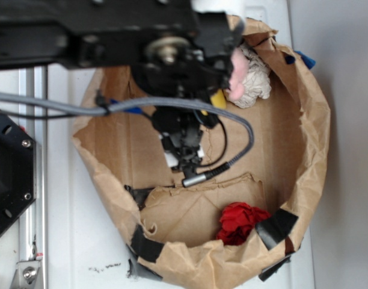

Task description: Grab the green sponge.

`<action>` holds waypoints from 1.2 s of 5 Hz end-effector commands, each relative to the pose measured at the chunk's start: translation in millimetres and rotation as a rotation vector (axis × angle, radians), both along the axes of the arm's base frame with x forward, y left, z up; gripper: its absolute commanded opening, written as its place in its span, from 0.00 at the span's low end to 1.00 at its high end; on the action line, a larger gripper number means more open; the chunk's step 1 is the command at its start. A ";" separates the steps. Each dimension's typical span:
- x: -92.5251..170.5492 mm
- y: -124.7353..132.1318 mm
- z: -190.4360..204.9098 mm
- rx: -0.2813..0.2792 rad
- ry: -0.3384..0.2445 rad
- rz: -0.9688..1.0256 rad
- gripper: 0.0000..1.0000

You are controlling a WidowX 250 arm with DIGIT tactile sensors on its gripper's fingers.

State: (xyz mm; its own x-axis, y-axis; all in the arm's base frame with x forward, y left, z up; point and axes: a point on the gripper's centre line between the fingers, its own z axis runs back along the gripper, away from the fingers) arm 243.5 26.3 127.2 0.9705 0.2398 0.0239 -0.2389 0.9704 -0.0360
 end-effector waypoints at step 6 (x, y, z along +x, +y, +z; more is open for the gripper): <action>33.0 6.4 -40.8 0.104 -0.106 -0.020 1.00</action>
